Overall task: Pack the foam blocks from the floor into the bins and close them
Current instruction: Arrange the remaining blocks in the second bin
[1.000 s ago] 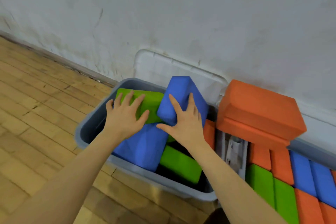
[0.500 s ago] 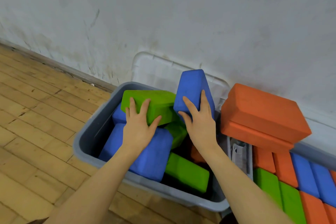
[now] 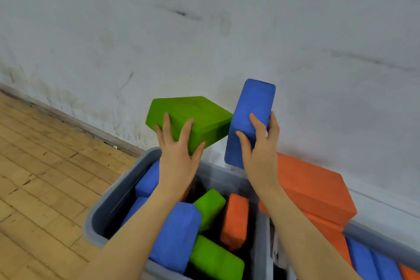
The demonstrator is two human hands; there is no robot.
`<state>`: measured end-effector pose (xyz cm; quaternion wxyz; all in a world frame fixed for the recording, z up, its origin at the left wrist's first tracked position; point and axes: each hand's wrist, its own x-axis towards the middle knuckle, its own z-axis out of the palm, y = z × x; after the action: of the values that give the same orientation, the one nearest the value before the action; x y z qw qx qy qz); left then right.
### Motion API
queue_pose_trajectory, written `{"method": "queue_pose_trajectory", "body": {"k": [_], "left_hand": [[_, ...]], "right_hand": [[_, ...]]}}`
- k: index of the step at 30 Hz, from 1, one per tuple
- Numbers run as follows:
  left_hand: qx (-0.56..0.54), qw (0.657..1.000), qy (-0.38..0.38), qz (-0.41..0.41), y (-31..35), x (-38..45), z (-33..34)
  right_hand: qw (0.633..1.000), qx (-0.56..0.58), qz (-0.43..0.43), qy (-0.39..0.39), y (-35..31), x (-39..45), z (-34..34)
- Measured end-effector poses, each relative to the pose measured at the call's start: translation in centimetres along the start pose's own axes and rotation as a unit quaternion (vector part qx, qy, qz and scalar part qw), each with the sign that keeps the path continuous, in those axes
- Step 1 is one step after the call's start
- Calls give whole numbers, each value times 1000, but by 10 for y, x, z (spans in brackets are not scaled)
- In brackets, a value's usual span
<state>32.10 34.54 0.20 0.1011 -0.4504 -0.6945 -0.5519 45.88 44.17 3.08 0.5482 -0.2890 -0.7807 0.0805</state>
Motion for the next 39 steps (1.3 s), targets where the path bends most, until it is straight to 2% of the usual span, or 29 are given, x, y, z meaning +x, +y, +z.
{"method": "queue_pose_trajectory", "body": {"k": [3, 6, 10, 18, 21, 24, 26, 31, 35, 39], "left_hand": [[-19, 999, 26, 36, 38, 8, 8], [-19, 997, 36, 70, 76, 6, 24], [-31, 996, 27, 73, 115, -11, 53], [-67, 995, -1, 71, 173, -47, 90], [-94, 993, -13, 64, 189, -54, 100], [-111, 991, -26, 66, 200, -59, 112], [-118, 990, -35, 65, 206, -64, 122], [-125, 988, -58, 71, 214, -82, 146], [-143, 986, -59, 64, 217, -92, 157], [-160, 982, -60, 85, 221, -91, 162]], "right_hand": [[999, 34, -8, 8, 5, 19, -41], [1000, 15, 5, 26, 25, 25, -84], [999, -10, 32, 18, 58, 9, -132], [982, -150, 112, -20, 99, -21, -202], [963, -233, 135, -30, 109, -19, -227], [934, -339, 113, -29, 117, -23, -250], [924, -361, 120, -29, 125, -31, -259], [918, -334, 198, -74, 137, -59, -265], [924, -230, 294, -79, 149, -75, -270], [939, -172, 294, -54, 153, -82, -258]]}}
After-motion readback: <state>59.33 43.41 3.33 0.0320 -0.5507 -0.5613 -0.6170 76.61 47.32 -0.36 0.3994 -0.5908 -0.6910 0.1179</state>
